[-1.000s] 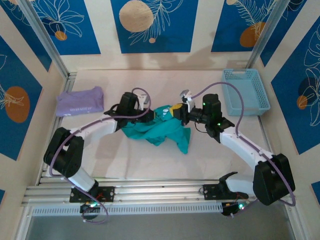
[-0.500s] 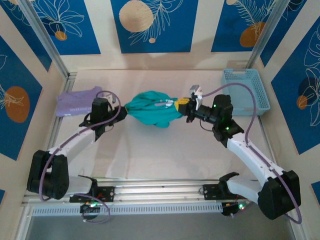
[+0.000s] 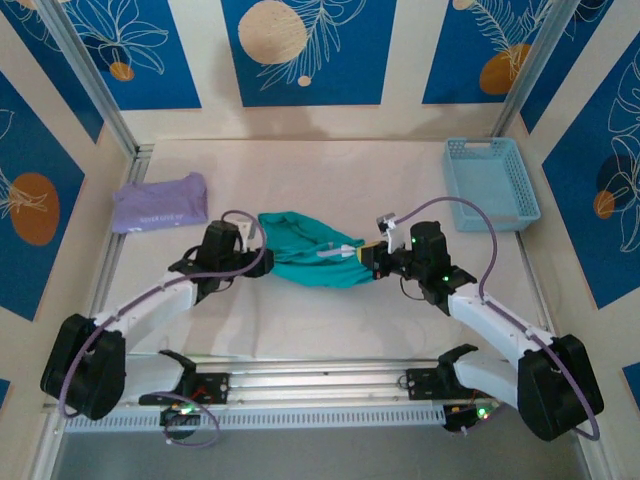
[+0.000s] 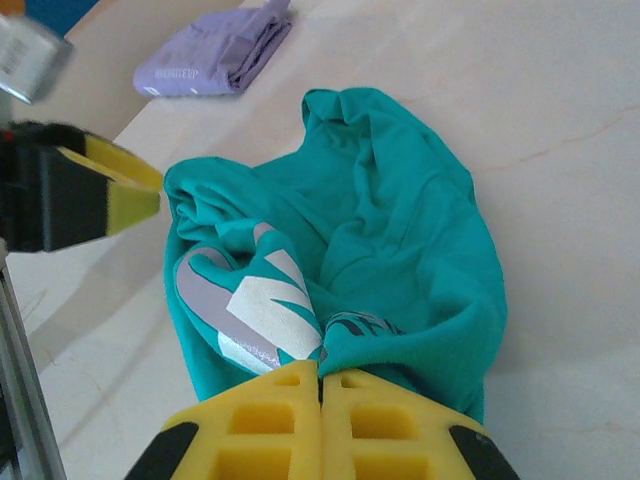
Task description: Fold the inside-out t-shirt
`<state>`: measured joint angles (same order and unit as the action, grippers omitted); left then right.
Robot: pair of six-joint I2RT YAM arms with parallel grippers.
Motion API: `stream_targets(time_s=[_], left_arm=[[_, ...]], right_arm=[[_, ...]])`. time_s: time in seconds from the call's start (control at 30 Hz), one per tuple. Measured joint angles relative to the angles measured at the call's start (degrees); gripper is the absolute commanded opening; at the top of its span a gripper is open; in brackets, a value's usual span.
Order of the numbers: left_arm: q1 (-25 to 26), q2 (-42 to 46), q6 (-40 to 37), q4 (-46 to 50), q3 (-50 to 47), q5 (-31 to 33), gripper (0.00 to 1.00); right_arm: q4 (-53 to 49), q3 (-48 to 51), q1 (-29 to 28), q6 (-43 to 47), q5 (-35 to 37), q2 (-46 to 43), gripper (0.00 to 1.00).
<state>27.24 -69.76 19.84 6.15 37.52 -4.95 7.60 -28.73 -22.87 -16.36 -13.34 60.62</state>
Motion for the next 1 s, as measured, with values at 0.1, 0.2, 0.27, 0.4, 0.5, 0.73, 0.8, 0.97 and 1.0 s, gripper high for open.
stream_targets(time_s=[0.1, 0.2, 0.27, 0.4, 0.5, 0.73, 0.8, 0.97, 1.0], left_arm=[[3.21, -1.99, -4.09, 1.27, 4.22, 1.22, 0.68], [5.57, -6.32, -7.69, 2.54, 8.55, 1.66, 0.68], [6.58, -10.34, -9.90, 3.52, 11.63, 1.46, 0.68], [7.02, -17.64, -12.37, 6.25, 16.85, 0.20, 0.51], [6.99, -20.79, -12.85, 8.24, 19.10, -0.52, 0.18], [2.36, -18.82, -6.84, 7.45, 22.08, -7.93, 0.00], [-0.70, -14.82, -1.79, 3.06, 20.76, -13.00, 0.00], [-6.01, -2.80, 12.04, -9.70, 18.38, -23.54, 0.00], [-6.01, -1.33, 14.01, -11.87, 18.38, -25.20, 0.00]], right_arm=[[-0.79, 0.46, -0.04, -0.22, 0.17, -0.44, 0.00], [-1.05, 0.46, -0.04, -0.20, 0.37, -0.52, 0.00], [-1.40, 0.46, -0.04, -0.17, 0.57, -0.57, 0.00], [-3.30, 0.09, -0.04, -0.13, 1.36, -1.25, 0.00], [-4.90, -1.11, -0.04, 0.09, 2.16, -2.27, 0.00], [-5.90, 1.09, -0.04, 0.66, 9.57, -10.36, 0.00], [-4.68, 4.85, -0.04, 0.42, 11.58, -15.50, 0.00], [-1.49, 12.87, -1.11, 0.85, 14.51, -24.28, 0.01], [-1.22, 13.16, -1.51, 1.09, 14.84, -24.41, 0.05]])
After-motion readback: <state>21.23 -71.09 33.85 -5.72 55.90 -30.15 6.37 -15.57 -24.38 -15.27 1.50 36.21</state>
